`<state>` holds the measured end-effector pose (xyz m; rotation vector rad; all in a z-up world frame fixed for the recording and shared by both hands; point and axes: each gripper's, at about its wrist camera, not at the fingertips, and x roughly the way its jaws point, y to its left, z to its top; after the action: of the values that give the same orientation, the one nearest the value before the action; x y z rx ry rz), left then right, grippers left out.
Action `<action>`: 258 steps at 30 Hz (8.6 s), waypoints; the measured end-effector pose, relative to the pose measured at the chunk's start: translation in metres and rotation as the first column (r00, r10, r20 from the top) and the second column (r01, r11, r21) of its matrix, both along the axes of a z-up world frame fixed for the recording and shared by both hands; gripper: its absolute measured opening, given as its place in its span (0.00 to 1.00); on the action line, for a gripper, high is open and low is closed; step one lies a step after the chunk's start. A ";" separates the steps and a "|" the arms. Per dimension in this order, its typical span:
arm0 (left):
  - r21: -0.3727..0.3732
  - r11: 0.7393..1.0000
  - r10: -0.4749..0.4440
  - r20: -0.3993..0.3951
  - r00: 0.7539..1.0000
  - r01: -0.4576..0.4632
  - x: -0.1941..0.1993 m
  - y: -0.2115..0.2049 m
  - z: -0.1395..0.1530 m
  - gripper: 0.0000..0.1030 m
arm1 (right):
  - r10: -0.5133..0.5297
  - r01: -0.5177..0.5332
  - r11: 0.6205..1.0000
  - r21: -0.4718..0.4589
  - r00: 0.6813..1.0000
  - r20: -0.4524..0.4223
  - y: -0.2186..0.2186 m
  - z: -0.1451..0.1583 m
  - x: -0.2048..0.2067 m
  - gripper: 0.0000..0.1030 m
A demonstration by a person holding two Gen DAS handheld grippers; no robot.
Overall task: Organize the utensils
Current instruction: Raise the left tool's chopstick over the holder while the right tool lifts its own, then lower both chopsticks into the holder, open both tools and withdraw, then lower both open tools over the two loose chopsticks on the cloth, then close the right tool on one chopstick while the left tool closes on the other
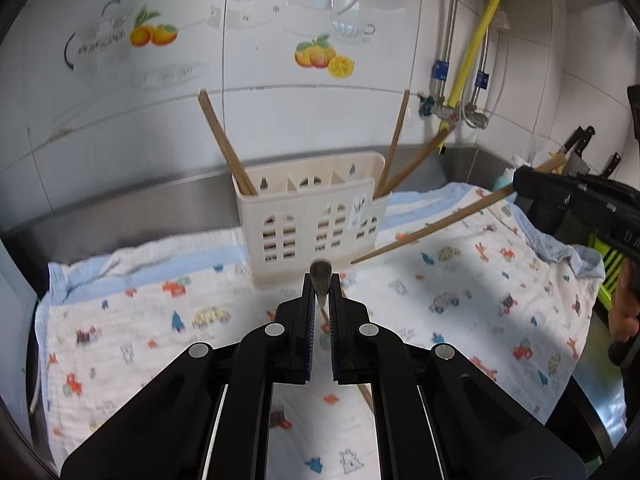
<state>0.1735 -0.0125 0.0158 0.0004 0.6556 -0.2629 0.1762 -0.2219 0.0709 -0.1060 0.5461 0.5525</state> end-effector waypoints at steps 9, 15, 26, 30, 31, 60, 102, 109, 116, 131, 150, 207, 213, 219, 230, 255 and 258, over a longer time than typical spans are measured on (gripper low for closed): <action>0.032 0.999 -0.017 0.075 0.997 0.015 0.011 -0.006 0.043 0.05 | 0.028 -0.027 0.999 -0.021 0.997 0.066 -0.003 0.060 0.017 0.07; 0.048 0.999 -0.018 0.157 0.987 0.011 0.016 -0.010 0.082 0.05 | 0.017 -0.014 0.999 -0.031 0.996 0.083 -0.007 0.083 0.030 0.07; 0.075 0.996 0.019 0.308 0.951 -0.044 0.041 -0.020 0.146 0.05 | -0.014 0.019 0.998 -0.064 0.997 0.079 -0.005 0.089 0.057 0.07; 0.080 0.994 0.045 0.327 0.944 -0.076 0.057 -0.021 0.151 0.05 | -0.022 0.024 0.997 -0.079 0.999 0.029 -0.004 0.082 0.074 0.07; 0.084 0.993 0.054 0.333 0.942 -0.086 0.061 -0.022 0.150 0.05 | -0.023 0.025 0.996 -0.081 0.999 0.022 -0.004 0.081 0.077 0.07; 0.006 0.990 0.138 0.158 0.978 -0.140 0.125 0.010 0.081 0.06 | -0.019 0.008 0.993 -0.117 0.995 -0.094 0.016 0.038 0.120 0.07; -0.017 0.975 0.223 0.098 0.970 -0.222 0.008 0.046 0.024 0.49 | -0.068 0.061 0.997 -0.055 0.987 -0.142 0.017 -0.063 -0.005 0.17; -0.021 0.966 0.259 0.088 0.962 -0.258 -0.011 0.050 0.007 0.58 | -0.097 0.085 0.994 -0.070 0.976 -0.195 0.031 -0.107 -0.024 0.17; -0.017 0.966 0.259 0.076 0.963 -0.259 -0.024 0.047 -0.009 0.62 | -0.097 0.084 0.995 -0.061 0.961 -0.258 0.043 -0.137 -0.029 0.17; -0.032 0.964 0.266 0.055 0.962 -0.265 -0.033 0.050 -0.024 0.65 | -0.122 0.106 0.992 -0.064 0.936 -0.330 0.060 -0.170 -0.026 0.17; -0.056 0.959 0.280 0.025 0.960 -0.278 -0.035 0.056 -0.038 0.65 | -0.155 0.137 0.988 -0.075 0.910 -0.385 0.063 -0.190 -0.012 0.17; -0.022 0.982 0.180 -0.149 0.972 -0.185 -0.050 -0.007 -0.107 0.63 | -0.164 0.132 0.984 -0.122 0.940 -0.298 0.032 -0.171 -0.022 0.06; -0.015 0.988 0.150 -0.187 0.971 -0.155 -0.053 -0.024 -0.121 0.53 | -0.164 0.134 0.983 -0.124 0.944 -0.286 0.024 -0.166 -0.024 0.06; 0.003 0.989 0.146 -0.225 0.963 -0.150 -0.052 -0.036 -0.136 0.50 | -0.166 0.137 0.983 -0.121 0.947 -0.275 0.020 -0.162 -0.023 0.06; 0.020 0.979 0.199 -0.258 0.945 -0.201 -0.048 -0.036 -0.147 0.49 | -0.166 0.138 0.983 -0.117 0.948 -0.273 0.019 -0.162 -0.023 0.06; -0.004 0.988 0.150 -0.280 0.948 -0.157 -0.065 -0.057 -0.147 0.25 | -0.165 0.138 0.984 -0.114 0.947 -0.277 0.019 -0.163 -0.024 0.06; -0.007 0.987 0.153 -0.282 0.947 -0.161 -0.066 -0.059 -0.147 0.25 | -0.167 0.141 0.984 -0.110 0.946 -0.278 0.018 -0.163 -0.025 0.06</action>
<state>0.1079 -0.0718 -0.1311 -0.1201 0.9301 -0.1190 0.1513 -0.2035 -0.0918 -0.0666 0.8547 0.3916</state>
